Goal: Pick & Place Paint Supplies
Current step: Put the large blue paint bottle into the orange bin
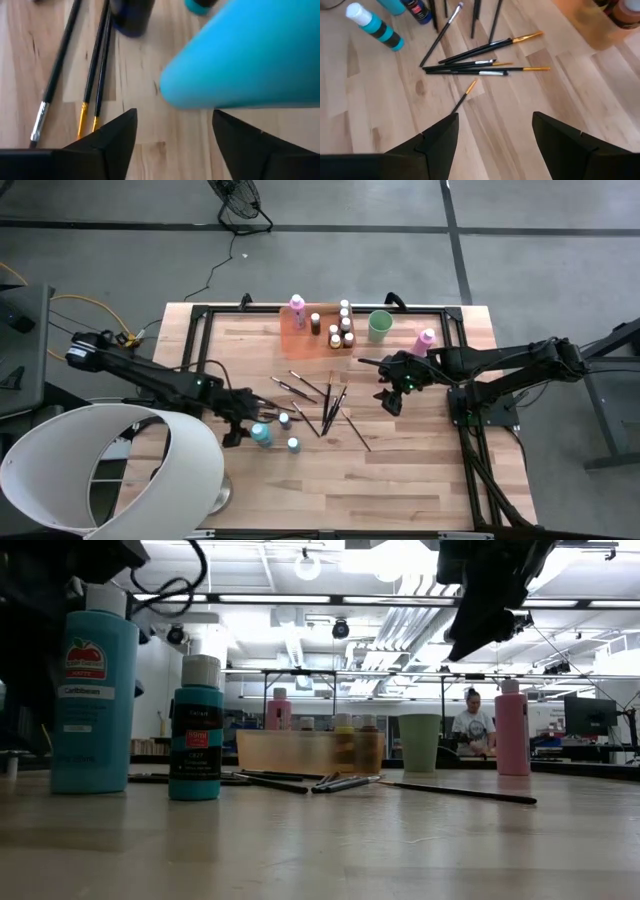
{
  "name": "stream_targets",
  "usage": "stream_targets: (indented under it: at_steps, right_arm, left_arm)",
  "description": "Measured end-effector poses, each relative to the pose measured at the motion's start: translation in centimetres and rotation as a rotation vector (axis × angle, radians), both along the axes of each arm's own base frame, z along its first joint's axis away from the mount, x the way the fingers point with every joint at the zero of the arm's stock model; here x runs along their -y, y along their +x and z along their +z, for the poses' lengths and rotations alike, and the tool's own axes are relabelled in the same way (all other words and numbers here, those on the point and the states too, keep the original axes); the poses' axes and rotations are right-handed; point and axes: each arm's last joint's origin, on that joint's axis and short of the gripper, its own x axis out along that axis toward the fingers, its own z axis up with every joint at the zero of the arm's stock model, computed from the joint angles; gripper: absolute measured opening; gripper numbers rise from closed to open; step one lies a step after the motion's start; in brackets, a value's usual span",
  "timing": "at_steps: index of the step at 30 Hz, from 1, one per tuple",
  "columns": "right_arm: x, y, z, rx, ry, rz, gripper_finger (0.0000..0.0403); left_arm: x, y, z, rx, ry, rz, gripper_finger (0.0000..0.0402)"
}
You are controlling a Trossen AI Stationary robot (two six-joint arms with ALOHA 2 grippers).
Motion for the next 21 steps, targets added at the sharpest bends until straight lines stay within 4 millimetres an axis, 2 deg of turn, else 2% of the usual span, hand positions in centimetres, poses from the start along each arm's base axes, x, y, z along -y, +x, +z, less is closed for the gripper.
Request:
stream_targets:
  at_steps: [6,9,14,21]
  right_arm:
    - [-0.2,0.0,0.0,-0.001,0.02,0.057,0.0246]
    - [-0.3,0.0,0.0,-0.001,0.007,0.089,0.0246]
    - [-0.6,0.0,0.0,-0.001,-0.016,0.128,0.0246]
    - [-1.1,0.0,0.0,-0.001,-0.024,0.152,0.0246]
  left_arm:
    - [1.0,0.8,-0.9,-0.012,-0.021,-0.058,0.033]
    - [1.6,1.3,-1.3,0.001,-0.006,-0.072,0.0352]
    - [2.4,2.5,-1.8,0.079,0.018,-0.066,0.0357]
    - [2.8,3.7,-2.5,0.13,0.021,-0.054,0.0332]
